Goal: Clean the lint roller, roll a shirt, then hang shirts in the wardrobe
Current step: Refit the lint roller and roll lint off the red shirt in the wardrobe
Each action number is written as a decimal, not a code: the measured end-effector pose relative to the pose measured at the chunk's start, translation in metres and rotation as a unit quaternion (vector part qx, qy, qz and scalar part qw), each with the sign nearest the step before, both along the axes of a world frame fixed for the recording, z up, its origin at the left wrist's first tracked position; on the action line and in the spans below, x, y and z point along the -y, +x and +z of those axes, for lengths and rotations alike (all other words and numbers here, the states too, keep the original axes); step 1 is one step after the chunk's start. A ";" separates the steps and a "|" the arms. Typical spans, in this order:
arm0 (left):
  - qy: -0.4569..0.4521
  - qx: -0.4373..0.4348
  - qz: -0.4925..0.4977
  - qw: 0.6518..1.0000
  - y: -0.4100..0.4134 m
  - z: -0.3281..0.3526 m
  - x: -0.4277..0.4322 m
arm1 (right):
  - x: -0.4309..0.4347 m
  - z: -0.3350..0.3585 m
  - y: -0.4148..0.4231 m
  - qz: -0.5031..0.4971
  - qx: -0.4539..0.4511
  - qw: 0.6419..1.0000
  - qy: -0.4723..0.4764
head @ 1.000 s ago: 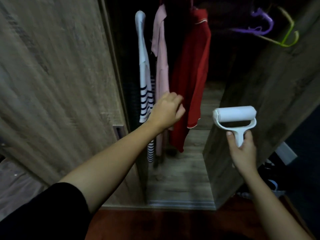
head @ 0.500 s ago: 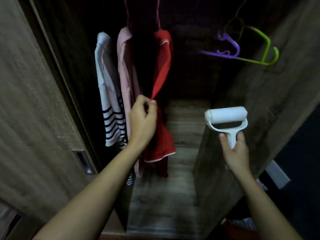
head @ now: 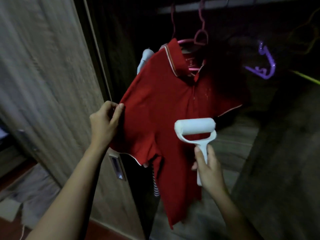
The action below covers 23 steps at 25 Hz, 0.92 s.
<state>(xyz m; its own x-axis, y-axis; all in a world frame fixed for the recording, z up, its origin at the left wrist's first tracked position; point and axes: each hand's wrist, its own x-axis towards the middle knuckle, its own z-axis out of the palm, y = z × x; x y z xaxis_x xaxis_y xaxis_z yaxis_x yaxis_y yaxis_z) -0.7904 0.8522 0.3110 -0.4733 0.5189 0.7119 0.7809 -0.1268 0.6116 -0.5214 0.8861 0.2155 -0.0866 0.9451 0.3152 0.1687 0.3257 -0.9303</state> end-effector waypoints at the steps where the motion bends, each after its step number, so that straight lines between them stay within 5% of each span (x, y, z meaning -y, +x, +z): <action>1: 0.001 -0.009 -0.003 1.000 -0.004 0.002 -0.002 | -0.002 0.006 -0.014 0.019 0.000 1.000 0.018; 8: 0.030 -0.038 -0.033 0.998 -0.019 0.004 -0.010 | -0.046 0.062 -0.085 0.009 0.018 0.993 0.116; 14: 0.032 0.009 -0.074 0.997 -0.024 0.007 -0.010 | 0.017 -0.032 -0.118 0.144 0.083 0.986 0.017; 20: 0.034 0.036 -0.118 0.992 -0.028 0.008 -0.010 | -0.072 0.054 -0.117 -0.018 -0.011 0.993 0.118; 23: 0.039 0.044 -0.115 0.992 -0.027 0.006 -0.011 | -0.065 0.015 -0.118 -0.004 0.045 0.993 0.108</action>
